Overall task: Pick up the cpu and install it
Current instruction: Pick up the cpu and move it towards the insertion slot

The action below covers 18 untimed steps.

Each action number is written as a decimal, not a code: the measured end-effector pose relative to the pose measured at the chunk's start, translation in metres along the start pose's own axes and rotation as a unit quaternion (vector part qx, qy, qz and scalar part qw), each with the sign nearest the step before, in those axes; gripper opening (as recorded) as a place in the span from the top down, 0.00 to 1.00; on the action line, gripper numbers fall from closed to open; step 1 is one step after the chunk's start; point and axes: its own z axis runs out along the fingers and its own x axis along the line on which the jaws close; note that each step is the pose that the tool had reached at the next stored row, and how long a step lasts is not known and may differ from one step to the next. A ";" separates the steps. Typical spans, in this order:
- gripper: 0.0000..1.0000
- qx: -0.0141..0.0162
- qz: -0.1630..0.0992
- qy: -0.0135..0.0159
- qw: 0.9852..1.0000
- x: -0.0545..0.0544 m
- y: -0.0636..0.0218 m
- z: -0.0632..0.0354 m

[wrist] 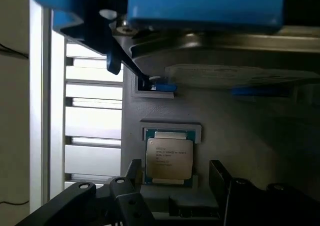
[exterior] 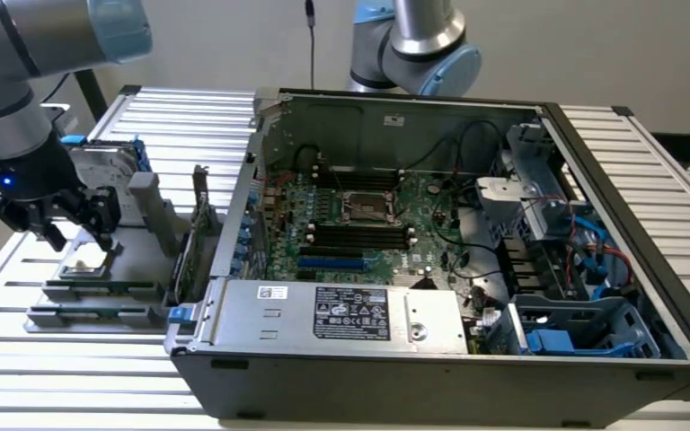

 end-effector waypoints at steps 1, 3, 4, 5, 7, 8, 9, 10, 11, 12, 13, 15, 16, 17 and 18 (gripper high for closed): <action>0.35 0.000 0.000 0.000 1.000 0.000 0.0000 0.0014; 0.35 0.000 0.000 0.000 1.000 0.001 -0.0002 0.0046; 0.35 0.000 0.001 0.000 1.000 0.001 -0.0003 0.0064; 0.35 0.000 0.002 0.000 1.000 0.001 -0.0005 0.0079; 0.35 0.000 0.006 0.000 1.000 0.001 -0.0013 0.0105; 0.35 -0.001 0.008 0.000 1.000 0.001 -0.0016 0.0115; 0.35 -0.001 0.010 0.000 1.000 0.001 -0.0020 0.0123; 0.35 -0.001 0.012 0.000 1.000 0.001 -0.0023 0.0129; 0.35 -0.002 0.013 0.000 1.000 0.001 -0.0026 0.0133; 0.35 -0.003 0.014 0.000 1.000 0.001 -0.0029 0.0138; 0.35 -0.005 0.014 0.000 1.000 0.001 -0.0032 0.0142; 0.35 -0.007 0.014 0.000 1.000 0.001 -0.0040 0.0151; 0.35 -0.009 0.014 0.000 1.000 0.001 -0.0042 0.0155; 0.35 -0.010 0.015 0.000 1.000 0.002 -0.0044 0.0159; 0.35 -0.011 0.016 0.001 1.000 0.002 -0.0044 0.0164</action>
